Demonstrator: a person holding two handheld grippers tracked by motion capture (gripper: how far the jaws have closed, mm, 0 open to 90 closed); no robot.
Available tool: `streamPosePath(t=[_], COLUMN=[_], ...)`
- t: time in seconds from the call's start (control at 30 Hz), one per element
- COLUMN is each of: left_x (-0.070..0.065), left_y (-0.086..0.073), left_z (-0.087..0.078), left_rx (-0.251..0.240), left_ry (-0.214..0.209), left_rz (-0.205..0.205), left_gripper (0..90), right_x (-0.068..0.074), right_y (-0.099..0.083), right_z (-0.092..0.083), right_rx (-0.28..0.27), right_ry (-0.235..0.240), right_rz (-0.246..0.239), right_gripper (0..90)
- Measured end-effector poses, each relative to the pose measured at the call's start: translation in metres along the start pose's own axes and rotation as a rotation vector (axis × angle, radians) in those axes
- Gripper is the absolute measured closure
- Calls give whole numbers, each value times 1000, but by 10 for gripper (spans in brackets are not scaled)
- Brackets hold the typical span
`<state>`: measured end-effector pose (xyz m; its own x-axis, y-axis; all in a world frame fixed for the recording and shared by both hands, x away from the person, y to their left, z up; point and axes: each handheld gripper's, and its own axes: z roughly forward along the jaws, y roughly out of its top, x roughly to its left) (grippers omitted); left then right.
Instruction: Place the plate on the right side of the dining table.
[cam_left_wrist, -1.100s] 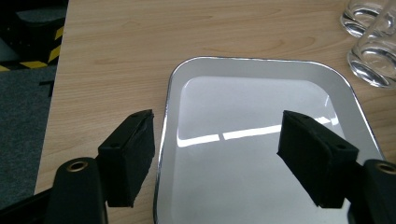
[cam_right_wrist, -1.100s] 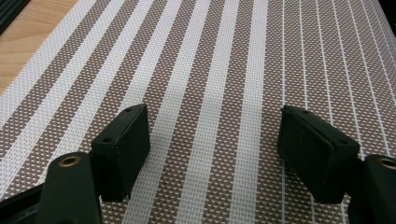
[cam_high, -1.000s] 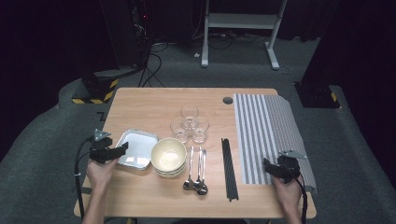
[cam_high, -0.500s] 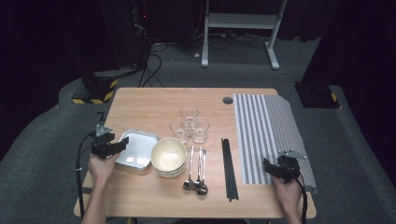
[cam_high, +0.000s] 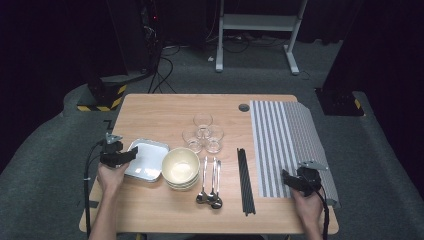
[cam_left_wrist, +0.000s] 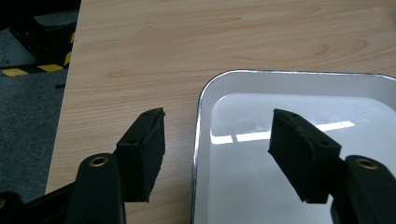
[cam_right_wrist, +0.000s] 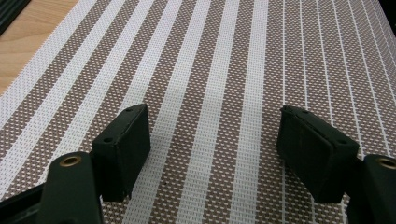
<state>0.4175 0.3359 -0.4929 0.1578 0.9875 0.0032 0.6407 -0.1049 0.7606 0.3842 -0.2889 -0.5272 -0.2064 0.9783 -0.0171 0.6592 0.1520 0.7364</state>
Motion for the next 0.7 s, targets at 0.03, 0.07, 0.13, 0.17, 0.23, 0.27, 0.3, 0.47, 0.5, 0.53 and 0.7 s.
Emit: streamPosePath(t=[0.03, 0.07, 0.13, 0.17, 0.23, 0.27, 0.3, 0.47, 0.5, 0.53, 0.7], left_x=[1, 2, 3, 4, 4, 4, 3, 1, 0, 0, 2], left_y=[0, -1, -1, -1, -1, -1, -2, -4, -4, -4, -5], left_z=[1, 1, 2, 4, 7, 8, 10, 14, 15, 16, 18], left_rx=[1, -1, -9, -11, -8, -3, 5, 13, 10, 8, 28], left_ry=[0, 1, -6, -10, -14, -11, -9, 0, 1, -2, -2], left_rz=[-3, -6, -7, -10, -18, -13, -10, 20, 24, 25, 14], left_gripper=[377, 393, 460, 492, 551, 551, 561, 602, 613, 618, 625], right_x=[0, 0, 0, 0, 0, 0, 0, 0, 0, 0, 0], right_y=[0, 0, 0, 0, 0, 0, 0, 0, 0, 0, 0], right_z=[0, 0, 0, 0, 0, 0, 0, 0, 0, 0, 0], right_rx=[0, 0, 0, 0, 0, 0, 0, 0, 0, 0, 0], right_ry=[0, 0, 0, 0, 0, 0, 0, 0, 0, 0, 0], right_rz=[0, 0, 0, 0, 0, 0, 0, 0, 0, 0, 0], right_gripper=[257, 257, 257, 257, 257, 257, 257, 257, 257, 257, 257])
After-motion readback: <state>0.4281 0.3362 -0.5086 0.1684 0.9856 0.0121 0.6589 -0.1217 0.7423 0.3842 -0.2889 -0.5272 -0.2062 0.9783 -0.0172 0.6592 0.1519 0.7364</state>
